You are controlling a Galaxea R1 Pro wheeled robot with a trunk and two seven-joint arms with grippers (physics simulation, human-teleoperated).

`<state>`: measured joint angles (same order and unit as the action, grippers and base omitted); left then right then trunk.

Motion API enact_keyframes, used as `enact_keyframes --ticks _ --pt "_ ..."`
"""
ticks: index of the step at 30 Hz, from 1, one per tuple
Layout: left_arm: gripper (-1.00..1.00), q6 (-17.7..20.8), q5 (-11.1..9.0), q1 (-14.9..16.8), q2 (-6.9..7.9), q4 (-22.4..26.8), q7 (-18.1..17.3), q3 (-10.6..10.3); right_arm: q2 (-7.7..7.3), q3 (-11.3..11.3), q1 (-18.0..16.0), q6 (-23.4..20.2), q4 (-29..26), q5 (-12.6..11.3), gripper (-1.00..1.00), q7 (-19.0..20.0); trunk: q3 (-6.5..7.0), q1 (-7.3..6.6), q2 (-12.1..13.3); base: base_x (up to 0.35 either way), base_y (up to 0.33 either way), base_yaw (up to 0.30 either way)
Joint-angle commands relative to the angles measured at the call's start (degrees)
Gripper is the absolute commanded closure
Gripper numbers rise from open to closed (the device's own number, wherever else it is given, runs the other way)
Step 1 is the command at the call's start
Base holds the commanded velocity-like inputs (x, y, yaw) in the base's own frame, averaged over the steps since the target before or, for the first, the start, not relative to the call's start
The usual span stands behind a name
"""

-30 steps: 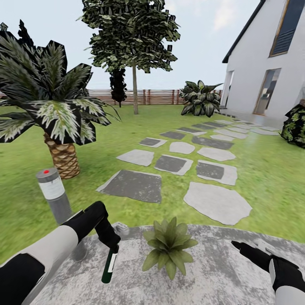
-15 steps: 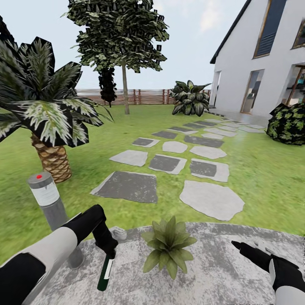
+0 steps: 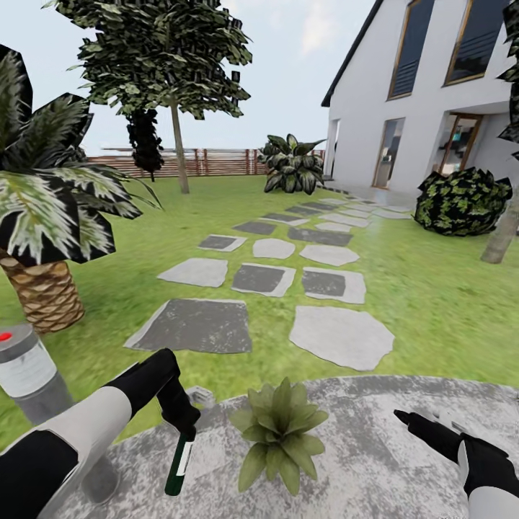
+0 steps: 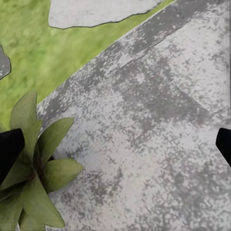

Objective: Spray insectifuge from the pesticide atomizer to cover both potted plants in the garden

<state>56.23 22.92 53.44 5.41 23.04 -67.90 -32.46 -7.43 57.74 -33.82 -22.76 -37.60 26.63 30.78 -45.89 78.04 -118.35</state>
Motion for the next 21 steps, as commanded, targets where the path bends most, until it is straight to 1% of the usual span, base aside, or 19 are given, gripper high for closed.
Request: enact_keyframes --ticks 1,3,5,9,11,14,21 --pt "1.00 0.38 0.58 -0.03 -0.02 0.16 -0.57 -0.03 0.05 0.36 -0.10 -0.18 -0.10 0.57 -1.00 0.51 -0.12 0.01 -0.03 0.202 0.181 -0.241" --pt "1.00 0.37 0.61 -0.17 -0.25 0.19 -0.57 -0.17 0.05 0.36 -0.10 -0.18 -0.10 0.56 -1.00 0.51 -0.23 0.01 -0.03 0.188 0.170 -0.233" --pt "1.00 0.37 0.62 -0.28 -0.70 0.17 -0.57 -0.88 0.05 0.36 -0.10 -0.18 -0.10 0.55 -1.00 0.51 -0.34 0.01 -0.03 0.131 0.112 -0.171" --pt "1.00 0.37 0.59 -0.34 -1.13 0.16 -0.57 -3.41 0.05 0.39 -0.10 -0.18 -0.10 0.53 -1.00 0.51 -0.40 0.01 -0.03 0.032 0.026 -0.045" --pt "1.00 0.37 0.57 -0.35 -1.17 0.16 -0.57 -3.99 0.05 0.37 -0.10 -0.18 -0.10 0.53 -1.00 0.51 -0.41 0.01 -0.03 0.006 0.005 -0.028" --pt "1.00 0.37 0.55 -0.35 -1.26 0.16 -0.57 -4.23 0.05 0.36 -0.10 -0.18 -0.10 0.55 -1.00 0.51 -0.47 0.01 -0.03 0.001 0.001 -0.154" --pt "1.00 0.37 0.62 -0.35 -1.81 0.31 -0.57 -4.36 -0.03 0.44 -0.10 -0.18 -0.10 0.55 -1.00 0.51 -0.79 0.01 -0.03 0.000 0.000 -0.248"
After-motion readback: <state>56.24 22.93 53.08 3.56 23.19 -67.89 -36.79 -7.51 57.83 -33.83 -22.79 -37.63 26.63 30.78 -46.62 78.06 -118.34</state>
